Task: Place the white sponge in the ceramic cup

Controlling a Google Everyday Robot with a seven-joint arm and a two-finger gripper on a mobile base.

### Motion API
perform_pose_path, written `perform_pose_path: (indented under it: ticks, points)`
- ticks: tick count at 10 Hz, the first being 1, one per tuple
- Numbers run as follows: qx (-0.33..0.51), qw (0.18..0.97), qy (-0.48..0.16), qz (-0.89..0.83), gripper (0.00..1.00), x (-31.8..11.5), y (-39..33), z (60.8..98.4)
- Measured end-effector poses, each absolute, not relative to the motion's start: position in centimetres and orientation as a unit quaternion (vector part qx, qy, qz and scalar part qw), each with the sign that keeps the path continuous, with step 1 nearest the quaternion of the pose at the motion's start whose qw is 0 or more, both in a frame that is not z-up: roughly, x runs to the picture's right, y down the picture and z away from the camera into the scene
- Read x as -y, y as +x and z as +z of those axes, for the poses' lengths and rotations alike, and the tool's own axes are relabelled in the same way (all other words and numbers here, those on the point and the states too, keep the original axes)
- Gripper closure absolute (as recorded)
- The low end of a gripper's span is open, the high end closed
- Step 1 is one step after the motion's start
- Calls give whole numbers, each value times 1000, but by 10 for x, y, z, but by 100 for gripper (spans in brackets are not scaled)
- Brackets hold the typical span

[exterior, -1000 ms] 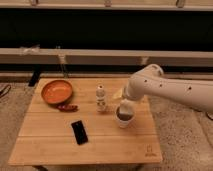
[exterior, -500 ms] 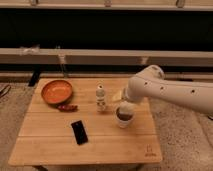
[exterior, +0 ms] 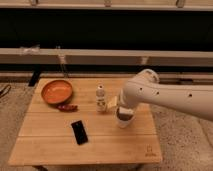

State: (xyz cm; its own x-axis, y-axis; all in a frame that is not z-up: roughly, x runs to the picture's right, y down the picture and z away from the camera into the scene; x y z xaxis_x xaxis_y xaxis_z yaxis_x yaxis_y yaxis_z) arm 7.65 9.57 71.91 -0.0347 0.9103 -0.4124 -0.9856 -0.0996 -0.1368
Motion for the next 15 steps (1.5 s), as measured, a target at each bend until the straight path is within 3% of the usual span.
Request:
perform_pose_path:
  ticks: [15]
  points:
    - [-107,698,-246,664,20,-128,34,732]
